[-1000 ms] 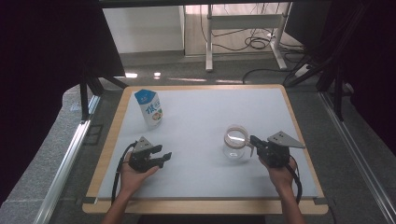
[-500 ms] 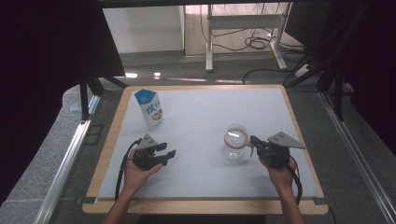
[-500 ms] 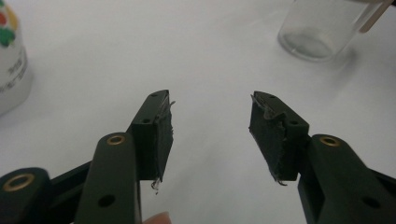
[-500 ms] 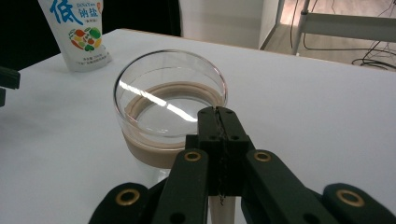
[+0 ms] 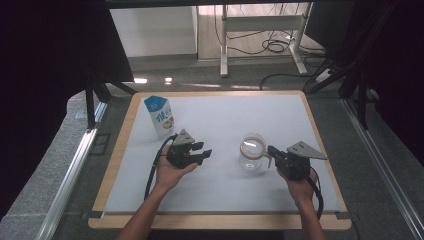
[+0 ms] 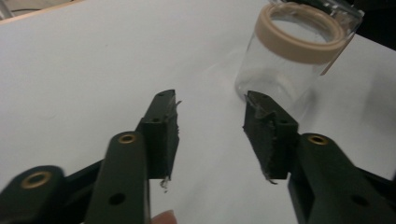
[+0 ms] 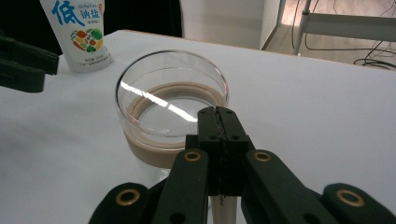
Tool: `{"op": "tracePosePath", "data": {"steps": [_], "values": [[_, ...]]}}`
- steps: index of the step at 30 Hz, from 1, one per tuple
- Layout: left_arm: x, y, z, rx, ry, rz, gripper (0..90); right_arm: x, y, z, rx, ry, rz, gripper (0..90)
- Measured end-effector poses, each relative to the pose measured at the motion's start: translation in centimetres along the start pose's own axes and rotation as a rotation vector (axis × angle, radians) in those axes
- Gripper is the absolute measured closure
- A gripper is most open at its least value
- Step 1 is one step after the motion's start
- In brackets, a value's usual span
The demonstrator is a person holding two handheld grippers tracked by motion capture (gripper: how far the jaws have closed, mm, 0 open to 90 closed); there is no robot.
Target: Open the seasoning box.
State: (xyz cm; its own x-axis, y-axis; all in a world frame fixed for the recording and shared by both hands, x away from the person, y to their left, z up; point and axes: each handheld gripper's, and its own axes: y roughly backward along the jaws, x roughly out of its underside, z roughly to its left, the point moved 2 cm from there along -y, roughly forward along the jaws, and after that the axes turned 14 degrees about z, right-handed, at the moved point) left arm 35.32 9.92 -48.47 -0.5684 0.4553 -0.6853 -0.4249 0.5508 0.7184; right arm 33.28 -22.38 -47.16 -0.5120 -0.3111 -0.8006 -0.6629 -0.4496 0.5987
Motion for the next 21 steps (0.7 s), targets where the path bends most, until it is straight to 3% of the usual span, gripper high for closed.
{"op": "tracePosePath", "data": {"steps": [6, 12, 21], "values": [[-2.2, -2.2, -1.4, 0.049, -0.041, 0.038, 67.8, 0.0, 0.0, 0.0, 0.002, 0.000, -0.001, 89.8], [-3.9, -3.8, -2.3, 0.105, -0.054, 0.062, 85.8, 0.1, 0.1, 0.0, -0.001, -0.001, 0.000, 89.8], [-5.1, -4.7, -3.3, 0.128, -0.069, 0.069, 88.9, 0.1, 0.1, 0.0, -0.002, 0.000, -0.002, 89.7]]}}
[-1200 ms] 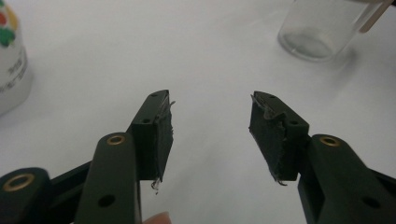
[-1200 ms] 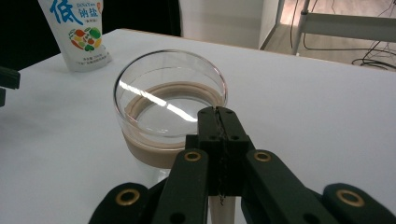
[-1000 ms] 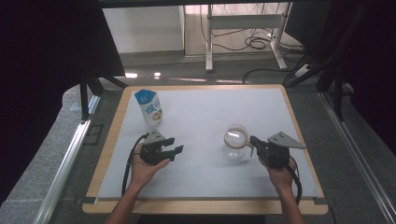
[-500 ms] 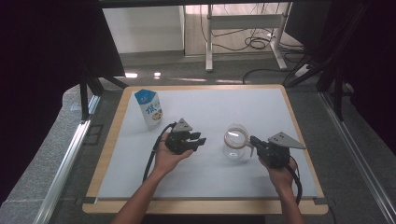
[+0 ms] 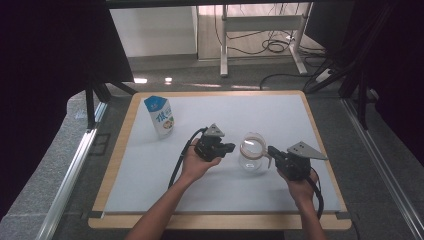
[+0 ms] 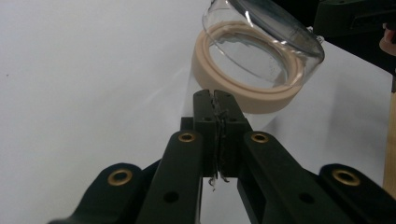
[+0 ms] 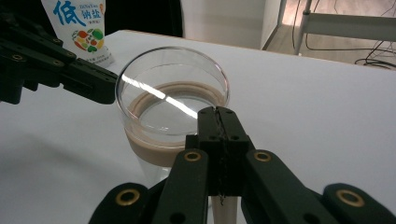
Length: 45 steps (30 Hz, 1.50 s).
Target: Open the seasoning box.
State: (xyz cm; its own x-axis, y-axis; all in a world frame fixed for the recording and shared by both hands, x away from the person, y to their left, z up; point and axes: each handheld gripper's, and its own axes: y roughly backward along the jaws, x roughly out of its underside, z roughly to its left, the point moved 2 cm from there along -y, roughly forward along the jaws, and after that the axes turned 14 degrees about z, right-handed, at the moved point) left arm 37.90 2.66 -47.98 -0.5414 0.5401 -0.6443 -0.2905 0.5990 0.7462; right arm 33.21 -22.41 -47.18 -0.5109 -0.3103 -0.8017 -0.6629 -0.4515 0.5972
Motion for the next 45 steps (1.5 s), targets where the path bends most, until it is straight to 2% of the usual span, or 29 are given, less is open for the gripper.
{"op": "tracePosePath", "data": {"steps": [15, 21, 25, 28, 29, 31, 33, 36, 41, 45], "values": [[-1.2, -0.5, -0.9, -0.006, -0.026, -0.006, 89.2, 0.0, 0.0, 0.0, 0.002, -0.009, 0.000, 89.7], [-1.3, -0.5, -1.0, 0.018, -0.020, -0.011, 89.6, 0.1, 0.2, 0.3, 0.009, -0.006, -0.001, 89.6], [-1.3, -0.5, -1.0, 0.039, -0.018, -0.016, 89.7, 0.2, 0.6, 1.4, -0.014, 0.021, 0.001, 88.8], [-1.3, -0.3, -0.9, 0.040, -0.020, -0.020, 89.7, 0.2, 0.5, 2.6, -0.033, 0.043, 0.013, 87.2], [-1.3, -0.2, -0.9, 0.041, -0.020, -0.021, 89.7, 0.6, 0.2, 3.6, -0.045, 0.066, 0.030, 85.7], [-1.3, -0.2, -0.8, 0.043, -0.022, -0.017, 89.7, 0.8, 0.1, 3.9, -0.048, 0.072, 0.037, 84.9], [-1.3, -0.1, -0.8, 0.039, -0.023, -0.016, 89.7, 1.8, -0.4, 4.7, -0.081, 0.087, 0.072, 80.0], [-1.4, -0.1, -0.8, 0.044, -0.018, -0.024, 89.7, 2.6, -0.9, 4.8, -0.093, 0.089, 0.098, 77.5], [-1.6, 0.1, -0.9, 0.049, -0.019, -0.028, 89.7, 3.9, -2.3, 4.6, -0.137, 0.052, 0.144, 71.6], [-2.0, 0.3, -1.0, 0.062, -0.023, -0.035, 89.7, 4.4, -3.3, 5.2, -0.143, 0.070, 0.173, 66.4]]}}
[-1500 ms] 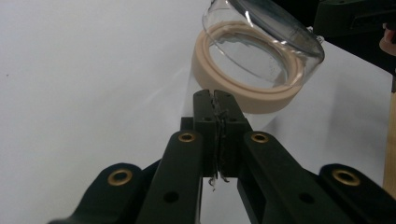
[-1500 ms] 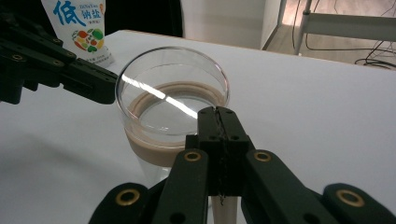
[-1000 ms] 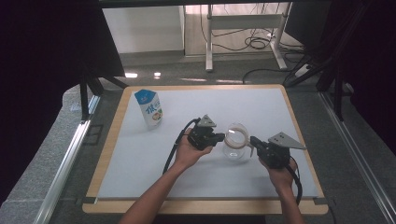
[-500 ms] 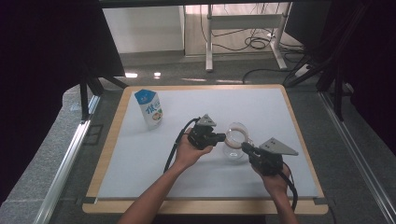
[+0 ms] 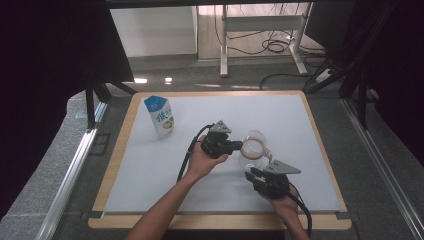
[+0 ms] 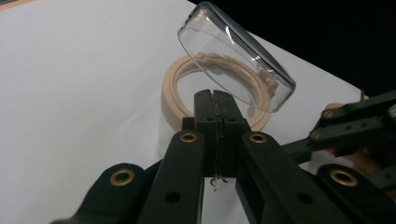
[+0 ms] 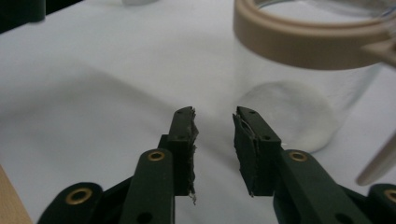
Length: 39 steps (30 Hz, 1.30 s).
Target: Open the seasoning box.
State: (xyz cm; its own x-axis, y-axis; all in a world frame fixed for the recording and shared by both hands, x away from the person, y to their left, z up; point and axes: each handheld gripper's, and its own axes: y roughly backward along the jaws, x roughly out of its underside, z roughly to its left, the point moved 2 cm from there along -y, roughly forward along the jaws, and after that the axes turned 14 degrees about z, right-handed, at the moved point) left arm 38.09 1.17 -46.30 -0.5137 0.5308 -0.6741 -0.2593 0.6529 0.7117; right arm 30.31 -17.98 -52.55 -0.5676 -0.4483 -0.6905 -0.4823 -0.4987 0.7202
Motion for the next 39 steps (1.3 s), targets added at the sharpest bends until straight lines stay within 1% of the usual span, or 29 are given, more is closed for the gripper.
{"op": "tracePosePath", "data": {"steps": [1, 4, 9, 12, 14, 17, 20, 21, 22, 24, 25, 29, 32, 37, 39], "values": [[-0.1, 0.1, -0.1, 0.001, 0.001, -0.001, 89.7, 0.1, -0.4, 0.2, -0.001, 0.011, 0.013, 64.8], [-0.5, 0.2, -0.4, 0.003, -0.009, -0.010, 89.7, 0.1, -0.7, 0.5, -0.001, 0.018, 0.021, 62.7], [-1.1, 0.5, -1.6, 0.010, -0.032, -0.028, 89.8, 0.2, -1.0, 0.6, 0.001, 0.021, 0.033, 60.8], [-1.6, 0.4, -2.1, 0.013, -0.054, -0.026, 89.7, 0.2, -1.1, 0.8, -0.001, 0.028, 0.041, 59.8], [-2.1, 0.2, -2.6, 0.014, -0.069, -0.024, 89.7, 0.1, -1.2, 0.9, -0.002, 0.040, 0.041, 59.5], [-2.8, 0.0, -3.2, 0.012, -0.093, -0.010, 89.7, 0.2, -1.2, 0.9, -0.002, 0.039, 0.044, 59.4], [-3.6, -0.2, -3.9, 0.021, -0.117, -0.011, 89.7, 0.2, -1.3, 0.9, 0.003, 0.041, 0.051, 58.7], [-3.8, -0.3, -4.2, 0.021, -0.128, -0.002, 89.7, 0.3, -1.3, 0.8, 0.004, 0.041, 0.050, 58.3], [-4.0, -0.4, -4.4, 0.023, -0.127, -0.008, 89.7, 0.3, -1.3, 0.8, 0.004, 0.041, 0.050, 58.3], [-4.2, -0.6, -4.7, 0.023, -0.140, -0.004, 89.6, 0.3, -1.4, 0.7, 0.006, 0.042, 0.053, 57.9], [-4.2, -0.7, -4.8, 0.024, -0.137, -0.003, 89.6, 0.4, -1.4, 0.7, 0.011, 0.042, 0.054, 57.8], [-4.1, -0.8, -4.7, 0.026, -0.135, 0.000, 89.5, 0.4, -1.4, 0.7, 0.014, 0.045, 0.055, 57.5], [-3.6, -0.4, -4.3, 0.021, -0.130, -0.008, 89.1, 0.4, -1.4, 0.7, 0.013, 0.043, 0.056, 57.5], [-2.2, 0.5, -2.8, -0.001, -0.092, -0.019, 87.3, 0.4, -1.4, 0.6, 0.012, 0.040, 0.060, 57.1], [-1.5, 0.8, -2.3, 0.000, -0.076, -0.020, 85.3, 0.4, -1.6, 0.7, 0.008, 0.041, 0.062, 56.6]]}}
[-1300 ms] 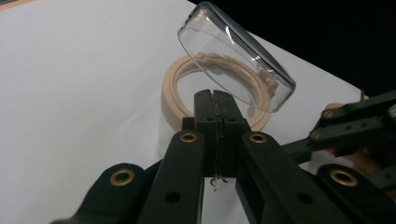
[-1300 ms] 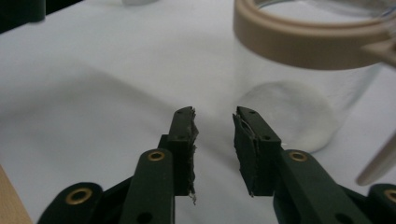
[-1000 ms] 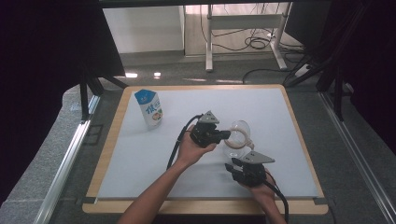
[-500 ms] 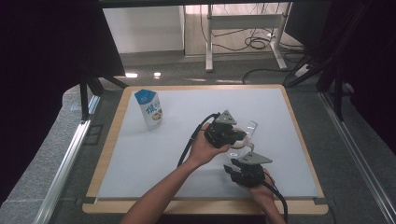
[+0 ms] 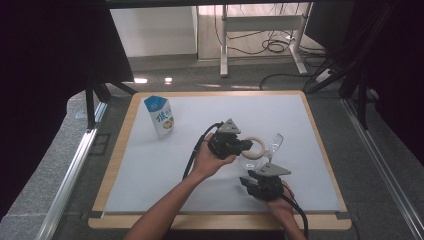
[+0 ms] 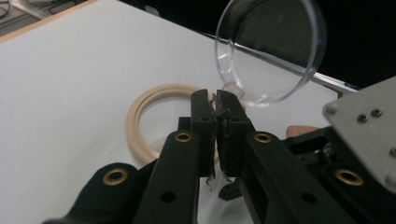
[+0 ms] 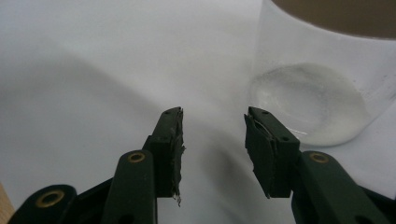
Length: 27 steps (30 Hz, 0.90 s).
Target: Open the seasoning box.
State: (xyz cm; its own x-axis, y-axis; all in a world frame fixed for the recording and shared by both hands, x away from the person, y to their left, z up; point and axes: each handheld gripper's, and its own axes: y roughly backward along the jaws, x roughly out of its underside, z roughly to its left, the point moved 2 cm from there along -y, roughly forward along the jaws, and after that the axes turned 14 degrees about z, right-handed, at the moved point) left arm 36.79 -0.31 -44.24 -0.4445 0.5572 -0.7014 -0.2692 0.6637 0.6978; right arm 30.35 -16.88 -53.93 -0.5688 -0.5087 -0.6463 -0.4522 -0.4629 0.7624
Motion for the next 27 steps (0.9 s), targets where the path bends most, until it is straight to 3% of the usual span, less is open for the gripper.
{"op": "tracePosePath", "data": {"steps": [3, 13, 16, 27], "values": [[1.4, 0.6, 0.8, 0.000, 0.031, -0.011, 82.9, 0.0, 0.0, 0.1, 0.000, 0.005, 0.001, 56.2], [5.4, 1.8, 2.5, -0.007, 0.099, -0.029, 60.6, 0.0, -0.3, 0.1, -0.003, 0.000, 0.014, 55.3], [6.3, 2.0, 3.0, -0.026, 0.118, -0.033, 54.2, -0.1, -0.3, 0.2, -0.003, 0.002, 0.013, 54.8], [11.0, 2.4, 3.7, -0.089, 0.139, 0.008, 44.4, -0.3, -0.6, 0.2, 0.002, 0.001, 0.021, 48.2]]}}
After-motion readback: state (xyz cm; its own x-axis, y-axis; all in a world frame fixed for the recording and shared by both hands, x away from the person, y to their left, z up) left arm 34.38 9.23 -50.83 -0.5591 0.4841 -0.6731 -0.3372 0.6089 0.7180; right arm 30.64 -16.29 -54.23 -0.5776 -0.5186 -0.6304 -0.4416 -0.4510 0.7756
